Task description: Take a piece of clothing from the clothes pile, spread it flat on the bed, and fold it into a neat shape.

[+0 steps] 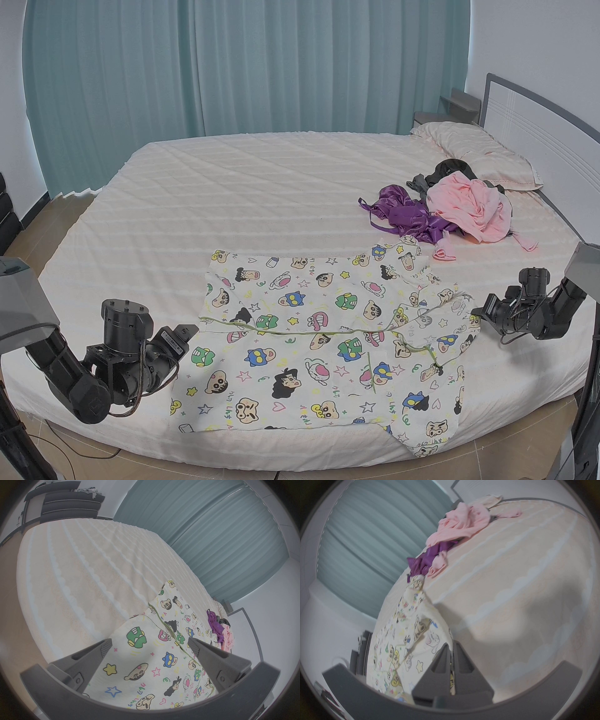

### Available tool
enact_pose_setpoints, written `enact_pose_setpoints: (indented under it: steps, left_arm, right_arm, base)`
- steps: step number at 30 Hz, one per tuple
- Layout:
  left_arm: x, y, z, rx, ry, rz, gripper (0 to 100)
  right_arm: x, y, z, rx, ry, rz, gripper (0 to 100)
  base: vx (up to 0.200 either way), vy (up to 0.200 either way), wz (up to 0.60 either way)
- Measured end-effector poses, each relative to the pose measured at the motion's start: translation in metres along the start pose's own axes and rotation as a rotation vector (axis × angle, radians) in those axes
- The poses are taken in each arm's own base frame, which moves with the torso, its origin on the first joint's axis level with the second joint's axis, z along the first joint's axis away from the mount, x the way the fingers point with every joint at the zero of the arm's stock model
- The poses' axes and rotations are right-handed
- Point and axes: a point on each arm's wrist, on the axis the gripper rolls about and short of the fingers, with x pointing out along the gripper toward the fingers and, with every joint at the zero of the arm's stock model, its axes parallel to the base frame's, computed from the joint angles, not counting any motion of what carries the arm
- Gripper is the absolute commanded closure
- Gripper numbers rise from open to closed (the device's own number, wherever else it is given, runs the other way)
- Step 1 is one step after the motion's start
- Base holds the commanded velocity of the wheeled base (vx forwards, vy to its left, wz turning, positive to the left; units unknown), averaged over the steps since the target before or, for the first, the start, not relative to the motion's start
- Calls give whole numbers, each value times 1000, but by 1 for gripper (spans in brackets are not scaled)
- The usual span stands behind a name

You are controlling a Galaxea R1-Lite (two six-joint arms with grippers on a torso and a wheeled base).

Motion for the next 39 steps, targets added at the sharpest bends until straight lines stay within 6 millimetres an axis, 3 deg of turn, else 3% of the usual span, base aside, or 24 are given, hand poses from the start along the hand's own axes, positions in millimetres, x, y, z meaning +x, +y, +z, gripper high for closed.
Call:
enact_pose_setpoints:
  steps: [6, 14, 15, 22, 30, 39]
  left_arm:
    - [2, 1, -1, 2, 2, 5, 0]
    - [5, 2, -3, 4, 6, 15, 0]
    - [5, 3, -3, 4, 7, 15, 0]
    - [8, 6, -7, 13, 32, 34, 0]
    - [6, 15, -26, 66, 135, 53, 0]
    - [3, 19, -31, 73, 160, 61, 0]
  right_arm:
    - [-3, -9, 16, 72, -91, 12, 100]
    - [1, -17, 20, 89, -112, 7, 100]
    - [1, -18, 20, 89, -110, 6, 0]
    - [-1, -19, 17, 97, -102, -2, 0]
    - [-18, -12, 16, 98, -122, -33, 0]
    - [-36, 9, 10, 70, -156, -93, 0]
  base:
    - [0, 0, 0]
    - [0, 0, 0]
    - [0, 0, 0]
    - [0, 0, 0]
    - [0, 0, 0]
    - [0, 0, 0]
